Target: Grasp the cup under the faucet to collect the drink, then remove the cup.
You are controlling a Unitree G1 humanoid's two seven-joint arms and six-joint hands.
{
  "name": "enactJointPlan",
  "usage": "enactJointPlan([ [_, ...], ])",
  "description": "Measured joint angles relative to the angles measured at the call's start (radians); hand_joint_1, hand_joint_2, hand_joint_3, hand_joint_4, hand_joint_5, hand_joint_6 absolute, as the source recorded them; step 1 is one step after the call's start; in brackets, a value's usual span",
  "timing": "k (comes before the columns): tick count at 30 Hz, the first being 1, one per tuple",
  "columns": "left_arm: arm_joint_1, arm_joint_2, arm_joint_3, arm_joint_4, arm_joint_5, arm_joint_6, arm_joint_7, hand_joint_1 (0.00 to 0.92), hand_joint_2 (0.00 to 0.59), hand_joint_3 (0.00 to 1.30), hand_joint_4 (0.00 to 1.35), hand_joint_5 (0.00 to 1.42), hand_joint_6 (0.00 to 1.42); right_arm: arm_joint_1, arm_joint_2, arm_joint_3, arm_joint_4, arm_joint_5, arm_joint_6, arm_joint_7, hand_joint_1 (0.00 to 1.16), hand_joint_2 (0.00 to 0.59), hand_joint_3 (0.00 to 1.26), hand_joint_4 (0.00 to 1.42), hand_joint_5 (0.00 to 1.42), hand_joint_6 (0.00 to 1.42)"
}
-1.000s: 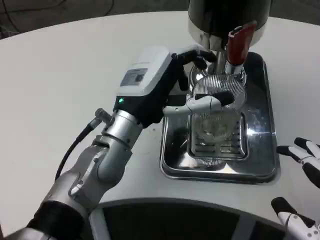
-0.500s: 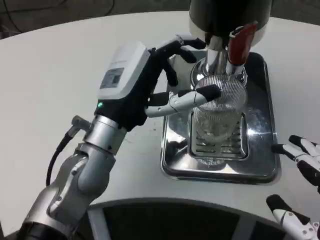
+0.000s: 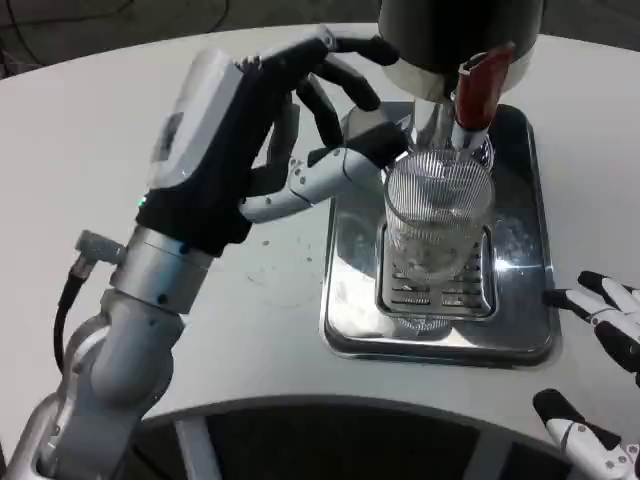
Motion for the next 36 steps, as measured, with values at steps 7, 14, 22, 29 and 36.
enactJointPlan([
  [7, -0.055, 0.010, 0.037, -0.058, -0.223, 0.077, -0.212, 0.000, 0.118, 0.44, 0.43, 0.53, 0.65, -0.009, 0.000, 0.004, 0.000, -0.001, 0.001, 0.000, 0.35, 0.431, 0.13, 0.00, 0.00, 0.00],
  [14, -0.175, 0.021, 0.053, -0.084, -0.460, 0.263, -0.434, 0.000, 0.126, 0.35, 0.33, 0.41, 0.48, -0.018, 0.000, 0.013, 0.000, -0.002, 0.004, 0.000, 0.35, 0.431, 0.13, 0.00, 0.00, 0.00],
  [22, -0.211, 0.021, 0.071, -0.107, -0.573, 0.452, -0.539, 0.000, 0.129, 0.32, 0.29, 0.38, 0.46, -0.017, 0.005, 0.020, 0.000, -0.016, 0.004, 0.000, 0.35, 0.431, 0.13, 0.00, 0.00, 0.00],
  [29, -0.219, 0.020, 0.075, -0.102, -0.585, 0.552, -0.587, 0.000, 0.123, 0.29, 0.24, 0.34, 0.40, -0.009, 0.008, 0.020, 0.000, -0.016, 0.004, 0.000, 0.35, 0.431, 0.13, 0.00, 0.00, 0.00],
  [36, -0.247, 0.017, 0.074, -0.063, -0.585, 0.590, -0.644, 0.000, 0.117, 0.26, 0.21, 0.29, 0.34, -0.003, 0.009, 0.016, -0.001, -0.015, 0.003, -0.001, 0.35, 0.431, 0.13, 0.00, 0.00, 0.00],
])
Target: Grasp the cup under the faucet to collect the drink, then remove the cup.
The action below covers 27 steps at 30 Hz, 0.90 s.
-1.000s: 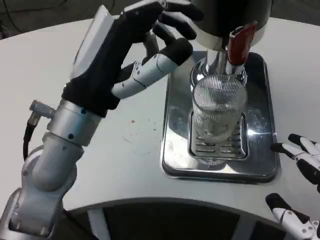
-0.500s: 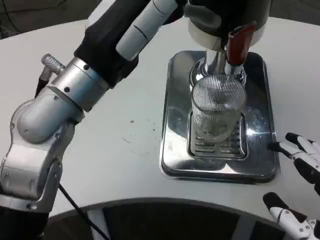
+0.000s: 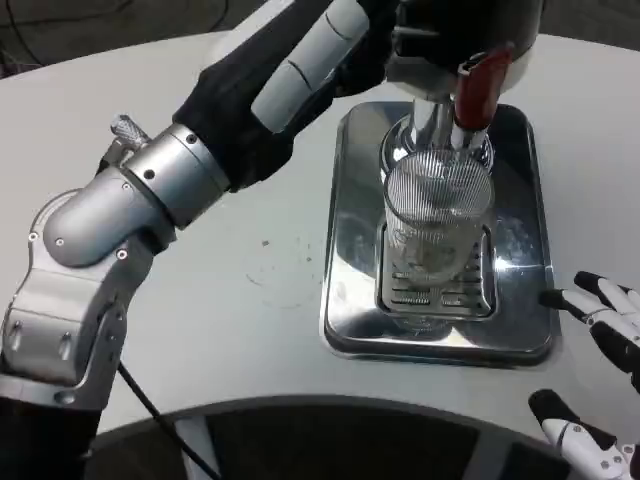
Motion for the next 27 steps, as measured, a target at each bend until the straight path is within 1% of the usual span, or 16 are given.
enactJointPlan([
  [8, -0.071, -0.027, -0.005, 0.100, 0.000, 0.020, -0.071, 0.000, 0.111, 0.24, 0.19, 0.27, 0.30, 0.012, 0.003, -0.009, -0.001, 0.003, -0.003, -0.004, 0.35, 0.431, 0.13, 0.00, 0.00, 0.00],
  [18, -0.155, -0.037, -0.017, 0.212, 0.011, 0.023, -0.127, 0.000, 0.110, 0.23, 0.18, 0.27, 0.30, 0.022, 0.005, -0.017, -0.001, 0.019, -0.014, -0.013, 0.35, 0.431, 0.13, 0.00, 0.00, 0.00],
  [25, -0.213, -0.043, -0.047, 0.282, 0.036, 0.014, -0.167, 0.000, 0.110, 0.22, 0.16, 0.26, 0.29, 0.023, 0.006, -0.017, -0.001, 0.020, -0.016, -0.017, 0.35, 0.431, 0.13, 0.00, 0.00, 0.00],
  [27, -0.221, -0.043, -0.052, 0.293, 0.051, -0.002, -0.177, 0.000, 0.110, 0.22, 0.16, 0.26, 0.28, 0.023, 0.006, -0.017, 0.000, 0.020, -0.016, -0.018, 0.35, 0.431, 0.13, 0.00, 0.00, 0.00],
])
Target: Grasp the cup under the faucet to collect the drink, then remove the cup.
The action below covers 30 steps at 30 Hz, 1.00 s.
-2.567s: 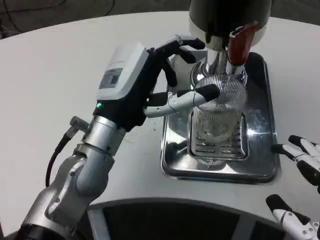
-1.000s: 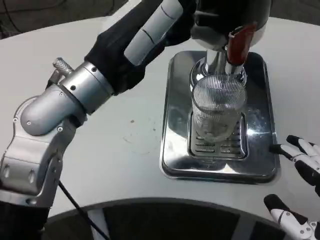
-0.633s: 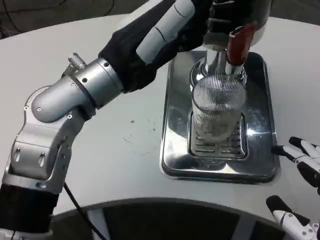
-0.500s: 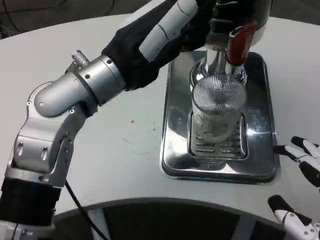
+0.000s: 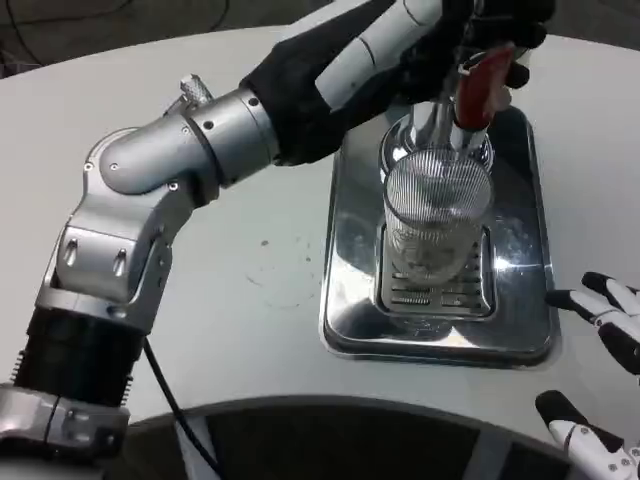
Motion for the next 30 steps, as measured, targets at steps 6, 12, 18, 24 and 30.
enactJointPlan([
  [6, -0.016, 0.000, -0.031, 0.015, 0.040, -0.054, -0.024, 0.000, 0.110, 0.21, 0.15, 0.24, 0.26, -0.002, 0.000, 0.001, 0.001, 0.001, 0.000, 0.000, 0.35, 0.431, 0.13, 0.00, 0.00, 0.00],
  [12, -0.016, 0.000, -0.052, 0.024, 0.081, -0.121, -0.038, 0.000, 0.101, 0.18, 0.12, 0.21, 0.20, -0.011, 0.000, 0.007, 0.011, 0.000, 0.000, 0.000, 0.35, 0.431, 0.13, 0.00, 0.00, 0.00],
  [18, -0.020, 0.006, -0.066, 0.045, 0.116, -0.189, -0.046, 0.000, 0.099, 0.16, 0.09, 0.19, 0.17, -0.030, 0.000, 0.018, 0.016, 0.000, 0.005, 0.000, 0.35, 0.431, 0.13, 0.00, 0.00, 0.00],
  [24, -0.035, 0.015, -0.075, 0.074, 0.138, -0.241, -0.061, 0.000, 0.089, 0.14, 0.07, 0.16, 0.15, -0.050, 0.000, 0.030, 0.025, 0.001, 0.025, 0.000, 0.35, 0.430, 0.13, 0.00, 0.00, 0.00],
  [30, -0.042, 0.017, -0.078, 0.097, 0.157, -0.283, -0.071, 0.000, 0.095, 0.13, 0.06, 0.16, 0.14, -0.070, 0.000, 0.037, 0.031, 0.023, 0.055, 0.000, 0.35, 0.423, 0.11, 0.00, 0.00, 0.00],
])
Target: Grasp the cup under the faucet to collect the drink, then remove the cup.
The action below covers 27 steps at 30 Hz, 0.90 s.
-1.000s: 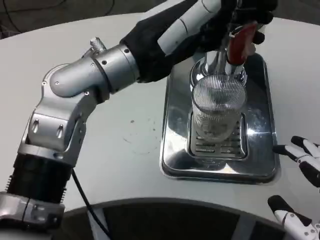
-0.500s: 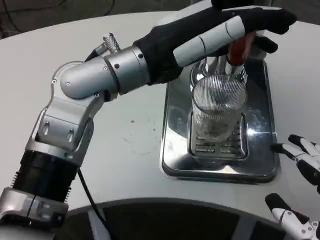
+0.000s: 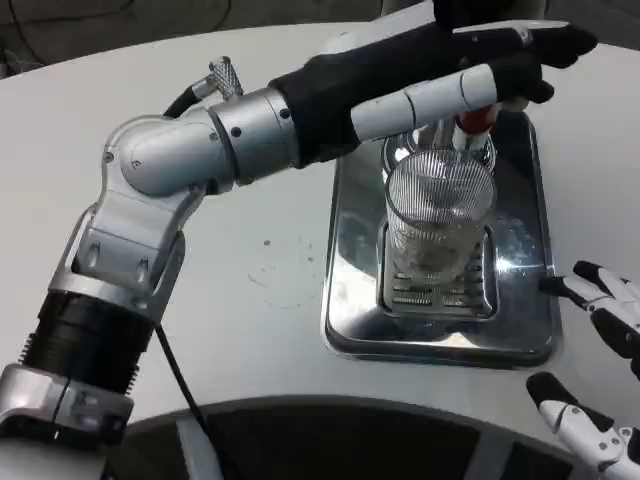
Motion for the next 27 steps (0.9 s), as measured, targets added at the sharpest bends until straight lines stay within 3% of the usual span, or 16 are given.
enactJointPlan([
  [16, -0.028, 0.006, -0.036, 0.036, 0.044, -0.076, -0.003, 0.000, 0.096, 0.13, 0.06, 0.16, 0.14, -0.047, 0.015, 0.004, 0.011, 0.109, 0.056, -0.007, 0.33, 0.400, 0.05, 0.00, 0.00, 0.00],
  [27, -0.033, 0.012, -0.047, 0.041, 0.075, -0.117, -0.002, 0.000, 0.096, 0.13, 0.06, 0.16, 0.14, -0.050, 0.054, 0.026, 0.028, 0.181, 0.066, -0.045, 0.34, 0.375, 0.00, 0.00, 0.00, 0.00],
])
